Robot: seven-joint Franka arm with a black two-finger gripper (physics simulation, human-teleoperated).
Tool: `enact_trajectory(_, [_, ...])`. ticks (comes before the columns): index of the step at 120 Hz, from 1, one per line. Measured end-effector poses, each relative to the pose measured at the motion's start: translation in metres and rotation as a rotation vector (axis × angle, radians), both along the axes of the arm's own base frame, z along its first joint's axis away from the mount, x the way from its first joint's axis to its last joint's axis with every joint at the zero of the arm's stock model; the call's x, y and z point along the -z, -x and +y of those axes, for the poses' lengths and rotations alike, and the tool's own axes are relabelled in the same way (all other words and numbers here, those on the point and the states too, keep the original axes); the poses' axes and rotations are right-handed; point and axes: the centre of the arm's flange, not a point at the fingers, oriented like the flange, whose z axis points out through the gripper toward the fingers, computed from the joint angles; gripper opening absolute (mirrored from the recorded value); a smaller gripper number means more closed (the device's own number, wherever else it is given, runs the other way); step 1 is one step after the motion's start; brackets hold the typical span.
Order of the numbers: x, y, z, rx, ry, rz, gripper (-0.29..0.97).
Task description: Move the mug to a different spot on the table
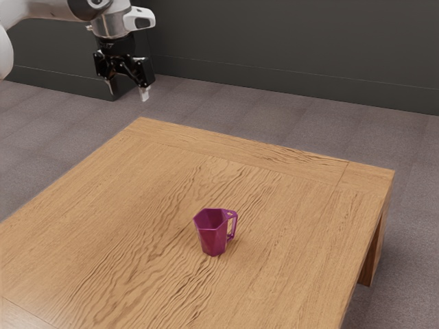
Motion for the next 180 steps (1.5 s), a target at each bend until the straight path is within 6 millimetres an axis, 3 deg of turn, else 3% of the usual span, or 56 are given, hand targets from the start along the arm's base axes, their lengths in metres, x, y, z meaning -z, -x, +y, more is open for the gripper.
enact_trajectory(11, [0.001,0.000,-0.002,-0.003,-0.001,0.002,0.68])
enact_trajectory(16, [0.002,-0.002,-0.014,0.015,-0.002,0.002,0.68])
enact_trajectory(31, [0.013,-0.018,-0.103,0.202,-0.014,-0.004,0.68])
enact_trajectory(43, [0.025,-0.019,-0.173,0.423,-0.036,0.006,0.68])
enact_trajectory(62, [0.058,-0.036,-0.253,0.682,-0.074,0.011,0.68])
enact_trajectory(70, [0.076,-0.041,-0.272,0.755,-0.076,0.032,0.68])
enact_trajectory(83, [0.114,-0.049,-0.282,0.818,-0.071,0.107,0.68])
enact_trajectory(117, [0.209,-0.061,-0.276,0.853,-0.060,0.308,0.68])
enact_trajectory(137, [0.244,-0.065,-0.273,0.859,-0.038,0.355,0.68])
enact_trajectory(150, [0.254,-0.066,-0.274,0.859,-0.025,0.364,0.68])
enact_trajectory(164, [0.270,-0.061,-0.277,0.855,-0.009,0.397,0.68])
enact_trajectory(180, [0.304,-0.050,-0.273,0.839,0.002,0.461,0.68])
